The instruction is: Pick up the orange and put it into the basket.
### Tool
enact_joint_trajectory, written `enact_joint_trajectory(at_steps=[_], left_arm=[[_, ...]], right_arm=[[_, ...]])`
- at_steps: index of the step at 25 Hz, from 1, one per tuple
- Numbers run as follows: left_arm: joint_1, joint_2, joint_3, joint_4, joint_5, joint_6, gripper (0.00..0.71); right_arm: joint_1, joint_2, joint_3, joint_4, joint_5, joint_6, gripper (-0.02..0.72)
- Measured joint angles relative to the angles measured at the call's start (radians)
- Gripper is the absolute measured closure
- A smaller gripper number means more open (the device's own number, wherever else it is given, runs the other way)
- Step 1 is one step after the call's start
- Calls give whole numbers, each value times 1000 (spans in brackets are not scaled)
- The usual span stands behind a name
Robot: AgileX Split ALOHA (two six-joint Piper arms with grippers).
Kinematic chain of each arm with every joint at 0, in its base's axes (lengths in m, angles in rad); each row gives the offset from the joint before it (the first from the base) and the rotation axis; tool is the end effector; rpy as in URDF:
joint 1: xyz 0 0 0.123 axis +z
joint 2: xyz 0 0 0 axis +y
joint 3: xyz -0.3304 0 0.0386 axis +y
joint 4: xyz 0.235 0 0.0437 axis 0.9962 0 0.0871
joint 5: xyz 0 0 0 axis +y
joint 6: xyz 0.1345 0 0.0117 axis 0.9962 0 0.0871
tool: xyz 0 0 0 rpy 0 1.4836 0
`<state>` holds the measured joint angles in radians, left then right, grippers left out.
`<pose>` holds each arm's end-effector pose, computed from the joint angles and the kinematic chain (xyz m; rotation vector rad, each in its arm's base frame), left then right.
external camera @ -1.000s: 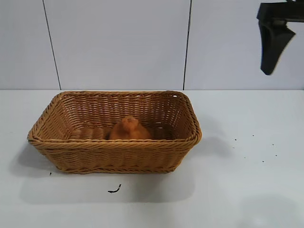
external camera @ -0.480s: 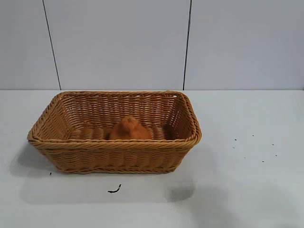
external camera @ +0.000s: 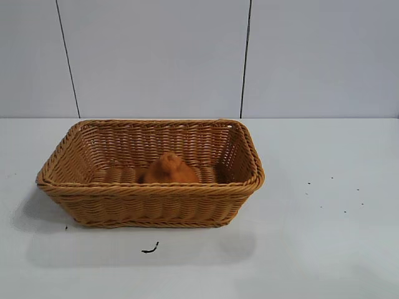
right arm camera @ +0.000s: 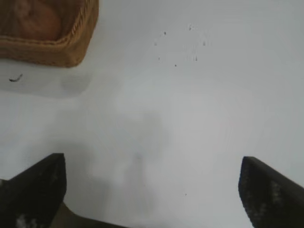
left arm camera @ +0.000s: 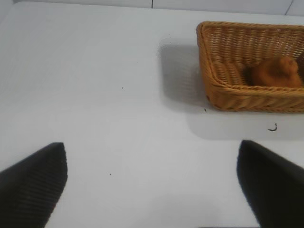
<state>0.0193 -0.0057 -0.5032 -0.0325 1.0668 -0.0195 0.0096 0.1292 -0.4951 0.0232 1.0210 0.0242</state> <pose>-0.0263 -0.0044 0.2511 -0.0378 2.0409 -0.0390 -0.0051 0.0026 0.2561 0.0170 2.1388 0.0481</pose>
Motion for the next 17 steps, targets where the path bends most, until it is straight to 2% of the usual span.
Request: enact_joint_trajectory(at_steps=[5, 17], left_arm=[[0, 0, 0, 0, 0, 1, 14], [0, 0, 0, 0, 0, 1, 14]], right_arm=[[0, -128, 1, 1, 1, 0, 22], [13, -133, 2, 4, 0, 0, 22]])
